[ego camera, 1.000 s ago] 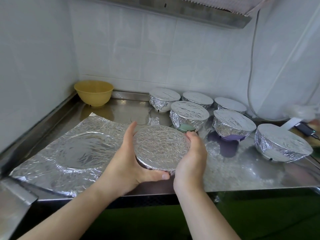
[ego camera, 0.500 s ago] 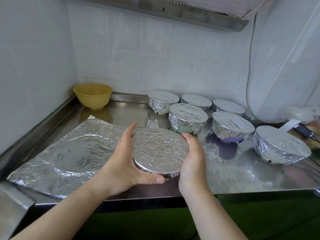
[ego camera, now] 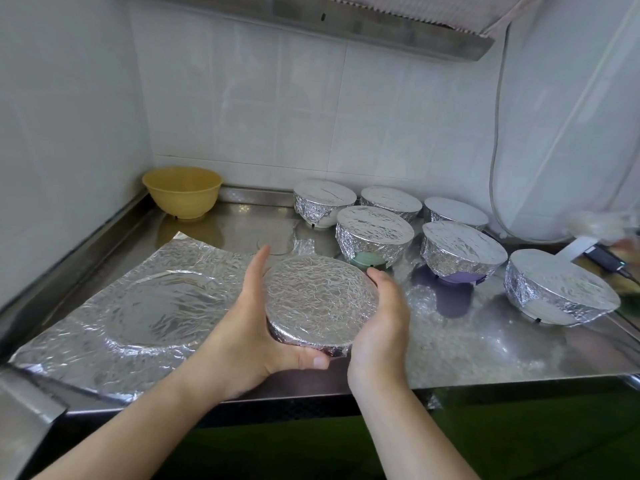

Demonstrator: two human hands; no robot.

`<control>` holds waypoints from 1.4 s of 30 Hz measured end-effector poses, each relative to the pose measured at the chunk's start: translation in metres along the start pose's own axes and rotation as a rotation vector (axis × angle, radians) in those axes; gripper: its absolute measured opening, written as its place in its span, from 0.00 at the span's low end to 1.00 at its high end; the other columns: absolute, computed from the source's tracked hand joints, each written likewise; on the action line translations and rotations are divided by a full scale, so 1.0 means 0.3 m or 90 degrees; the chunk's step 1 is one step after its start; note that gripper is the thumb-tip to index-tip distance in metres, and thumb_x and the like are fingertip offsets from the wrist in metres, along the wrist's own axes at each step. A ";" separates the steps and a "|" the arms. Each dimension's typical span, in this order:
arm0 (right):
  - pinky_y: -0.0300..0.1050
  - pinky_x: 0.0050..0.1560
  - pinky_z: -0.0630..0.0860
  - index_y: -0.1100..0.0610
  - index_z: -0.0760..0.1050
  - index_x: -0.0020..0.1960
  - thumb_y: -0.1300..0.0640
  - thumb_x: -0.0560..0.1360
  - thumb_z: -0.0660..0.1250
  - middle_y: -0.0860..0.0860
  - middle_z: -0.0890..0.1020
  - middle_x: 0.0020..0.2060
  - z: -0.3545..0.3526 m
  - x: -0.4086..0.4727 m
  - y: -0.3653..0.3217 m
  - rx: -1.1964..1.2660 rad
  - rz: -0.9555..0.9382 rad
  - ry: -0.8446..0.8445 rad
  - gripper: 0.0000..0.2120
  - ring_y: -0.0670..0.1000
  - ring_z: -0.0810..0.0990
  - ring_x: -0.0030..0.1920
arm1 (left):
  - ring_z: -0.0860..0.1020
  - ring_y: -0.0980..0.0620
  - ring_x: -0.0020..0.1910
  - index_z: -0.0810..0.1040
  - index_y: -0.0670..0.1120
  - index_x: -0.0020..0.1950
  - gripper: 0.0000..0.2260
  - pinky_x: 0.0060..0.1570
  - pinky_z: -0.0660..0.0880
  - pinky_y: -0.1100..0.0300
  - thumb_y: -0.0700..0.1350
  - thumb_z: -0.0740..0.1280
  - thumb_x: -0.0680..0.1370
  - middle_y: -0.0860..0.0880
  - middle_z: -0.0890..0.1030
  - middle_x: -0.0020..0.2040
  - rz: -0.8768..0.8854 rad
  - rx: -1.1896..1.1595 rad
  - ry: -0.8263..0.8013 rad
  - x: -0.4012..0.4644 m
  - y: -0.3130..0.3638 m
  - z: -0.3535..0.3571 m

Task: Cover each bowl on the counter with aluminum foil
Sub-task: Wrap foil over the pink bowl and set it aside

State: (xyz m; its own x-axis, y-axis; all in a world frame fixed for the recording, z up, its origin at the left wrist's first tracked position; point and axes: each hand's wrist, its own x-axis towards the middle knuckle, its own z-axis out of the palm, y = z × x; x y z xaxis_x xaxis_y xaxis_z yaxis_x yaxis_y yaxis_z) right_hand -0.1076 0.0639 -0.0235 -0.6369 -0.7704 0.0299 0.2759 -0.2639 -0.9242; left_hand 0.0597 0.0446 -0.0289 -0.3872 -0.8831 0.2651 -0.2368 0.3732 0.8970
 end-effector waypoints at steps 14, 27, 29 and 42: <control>0.54 0.73 0.72 0.46 0.81 0.65 0.41 0.76 0.62 0.39 0.84 0.59 -0.004 -0.025 0.015 -0.021 -0.045 0.043 0.21 0.41 0.80 0.64 | 0.60 0.64 0.80 0.41 0.68 0.82 0.73 0.80 0.59 0.53 0.68 0.86 0.49 0.61 0.61 0.81 0.009 0.012 0.012 0.001 -0.008 0.009; 0.63 0.71 0.75 0.42 0.85 0.55 0.40 0.75 0.65 0.46 0.88 0.55 -0.018 -0.025 0.023 -0.002 -0.018 0.010 0.14 0.51 0.84 0.62 | 0.51 0.70 0.79 0.43 0.67 0.82 0.71 0.77 0.52 0.62 0.65 0.87 0.51 0.67 0.56 0.78 0.001 0.000 -0.025 0.009 -0.003 -0.002; 0.64 0.69 0.76 0.40 0.85 0.52 0.41 0.76 0.65 0.47 0.88 0.53 -0.009 -0.017 0.023 0.009 -0.030 0.012 0.12 0.51 0.85 0.60 | 0.51 0.68 0.80 0.43 0.66 0.82 0.71 0.77 0.53 0.60 0.67 0.86 0.51 0.64 0.55 0.81 0.006 0.014 -0.006 0.005 0.001 0.005; 0.63 0.73 0.73 0.47 0.83 0.65 0.40 0.74 0.68 0.48 0.86 0.62 -0.030 -0.011 0.015 0.051 0.013 -0.028 0.22 0.52 0.82 0.66 | 0.51 0.69 0.79 0.43 0.69 0.81 0.70 0.76 0.54 0.60 0.65 0.87 0.53 0.65 0.56 0.81 -0.007 0.029 -0.045 0.006 0.004 -0.020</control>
State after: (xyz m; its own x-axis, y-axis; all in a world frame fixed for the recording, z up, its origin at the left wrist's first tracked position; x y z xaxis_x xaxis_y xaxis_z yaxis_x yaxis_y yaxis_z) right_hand -0.1109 0.0705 -0.0312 -0.5991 -0.8001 0.0296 0.3468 -0.2926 -0.8911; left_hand 0.0641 0.0418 -0.0254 -0.4461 -0.8656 0.2275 -0.2819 0.3772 0.8822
